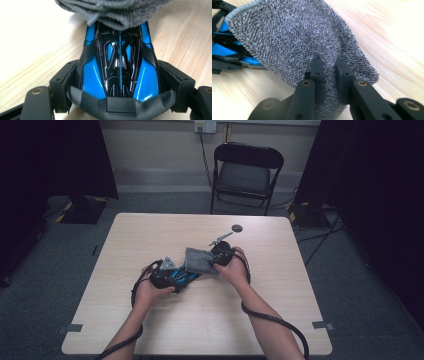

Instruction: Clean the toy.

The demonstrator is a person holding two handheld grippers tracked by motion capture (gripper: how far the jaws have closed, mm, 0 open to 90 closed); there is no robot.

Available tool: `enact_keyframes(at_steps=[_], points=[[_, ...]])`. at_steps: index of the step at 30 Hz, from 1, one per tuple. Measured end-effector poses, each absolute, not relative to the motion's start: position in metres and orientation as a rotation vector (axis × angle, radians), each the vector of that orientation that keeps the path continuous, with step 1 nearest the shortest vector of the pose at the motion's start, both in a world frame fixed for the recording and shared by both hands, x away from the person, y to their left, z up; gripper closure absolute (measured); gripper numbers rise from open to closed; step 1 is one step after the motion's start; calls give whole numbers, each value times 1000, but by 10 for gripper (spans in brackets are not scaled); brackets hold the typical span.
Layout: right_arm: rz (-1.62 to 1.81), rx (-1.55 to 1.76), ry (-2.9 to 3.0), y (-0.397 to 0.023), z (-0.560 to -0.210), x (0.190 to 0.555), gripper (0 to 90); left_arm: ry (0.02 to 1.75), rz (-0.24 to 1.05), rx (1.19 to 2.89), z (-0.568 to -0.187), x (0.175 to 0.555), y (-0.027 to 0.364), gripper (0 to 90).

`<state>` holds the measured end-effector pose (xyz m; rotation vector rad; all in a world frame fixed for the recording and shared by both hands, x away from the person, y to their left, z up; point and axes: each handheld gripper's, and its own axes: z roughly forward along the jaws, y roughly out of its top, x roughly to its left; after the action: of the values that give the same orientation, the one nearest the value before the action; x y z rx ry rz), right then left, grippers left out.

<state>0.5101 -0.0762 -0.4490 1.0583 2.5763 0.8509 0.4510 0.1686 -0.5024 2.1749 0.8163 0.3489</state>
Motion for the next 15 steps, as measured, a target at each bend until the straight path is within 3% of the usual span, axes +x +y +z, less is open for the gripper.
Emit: enact_keyframes(at_steps=[15], points=[[800,1115,2553,-108,-458,515,790,816,350,2174,-502,451,169,241]])
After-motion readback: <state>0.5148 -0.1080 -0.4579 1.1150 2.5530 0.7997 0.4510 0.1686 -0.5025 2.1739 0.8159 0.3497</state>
